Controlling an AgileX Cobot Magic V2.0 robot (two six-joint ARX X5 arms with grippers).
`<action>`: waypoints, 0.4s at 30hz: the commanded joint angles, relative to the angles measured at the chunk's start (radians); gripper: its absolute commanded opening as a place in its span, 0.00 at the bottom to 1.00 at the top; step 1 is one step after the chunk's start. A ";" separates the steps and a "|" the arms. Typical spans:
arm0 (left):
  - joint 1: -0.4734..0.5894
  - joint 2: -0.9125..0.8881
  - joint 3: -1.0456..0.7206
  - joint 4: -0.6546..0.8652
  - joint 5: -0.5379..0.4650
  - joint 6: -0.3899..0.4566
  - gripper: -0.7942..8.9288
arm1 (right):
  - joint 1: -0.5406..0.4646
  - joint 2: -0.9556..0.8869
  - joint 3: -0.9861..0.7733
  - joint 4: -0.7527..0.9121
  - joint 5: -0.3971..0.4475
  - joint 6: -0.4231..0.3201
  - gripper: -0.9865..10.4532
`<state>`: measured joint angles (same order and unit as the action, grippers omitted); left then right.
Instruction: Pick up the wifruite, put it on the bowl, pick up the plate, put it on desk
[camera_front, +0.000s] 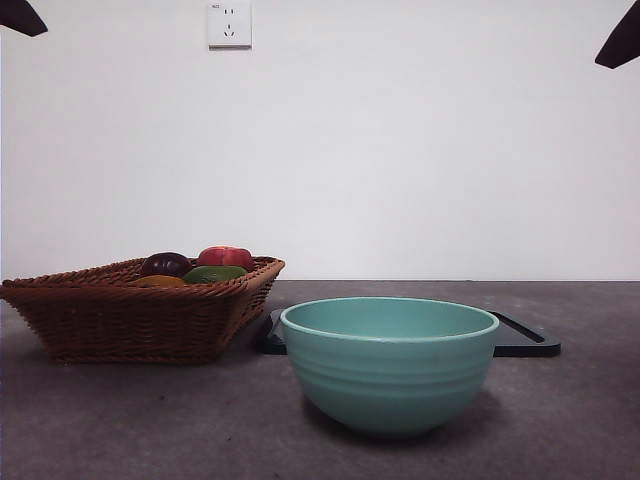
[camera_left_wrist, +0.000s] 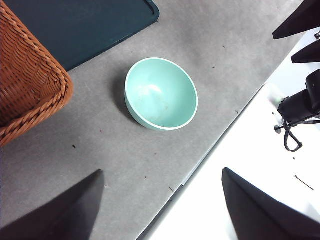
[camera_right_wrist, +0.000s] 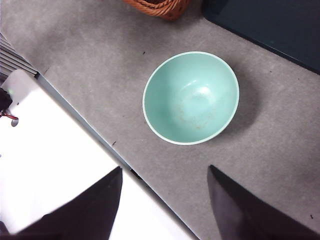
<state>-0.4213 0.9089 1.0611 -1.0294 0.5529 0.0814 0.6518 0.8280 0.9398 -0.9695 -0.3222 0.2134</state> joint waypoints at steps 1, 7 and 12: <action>-0.005 0.006 0.011 0.004 0.005 0.012 0.30 | 0.007 0.007 0.017 0.003 -0.003 -0.017 0.21; -0.005 0.006 0.011 0.005 0.005 0.023 0.09 | 0.007 0.007 0.017 0.004 -0.003 -0.043 0.09; -0.005 0.006 0.011 0.004 0.005 0.022 0.09 | 0.007 0.006 0.017 0.004 -0.003 -0.042 0.09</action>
<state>-0.4213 0.9089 1.0611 -1.0294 0.5529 0.0887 0.6518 0.8280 0.9398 -0.9695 -0.3222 0.1844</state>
